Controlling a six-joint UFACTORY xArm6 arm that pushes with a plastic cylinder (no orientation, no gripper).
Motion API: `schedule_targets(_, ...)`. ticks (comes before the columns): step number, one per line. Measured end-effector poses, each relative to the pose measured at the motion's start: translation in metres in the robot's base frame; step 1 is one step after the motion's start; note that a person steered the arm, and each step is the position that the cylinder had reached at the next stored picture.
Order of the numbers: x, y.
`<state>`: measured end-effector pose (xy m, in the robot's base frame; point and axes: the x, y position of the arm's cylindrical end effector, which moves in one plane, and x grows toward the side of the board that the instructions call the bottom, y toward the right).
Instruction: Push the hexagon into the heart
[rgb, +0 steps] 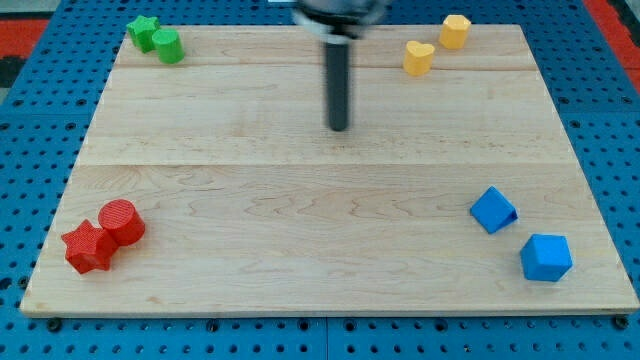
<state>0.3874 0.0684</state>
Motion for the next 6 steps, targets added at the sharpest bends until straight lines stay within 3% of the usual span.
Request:
schedule_targets(1, -0.022, 0.118)
schedule_targets(2, -0.088, 0.171)
schedule_targets(3, -0.155, 0.175)
schedule_targets(4, -0.191, 0.179)
schedule_targets(6, -0.196, 0.137)
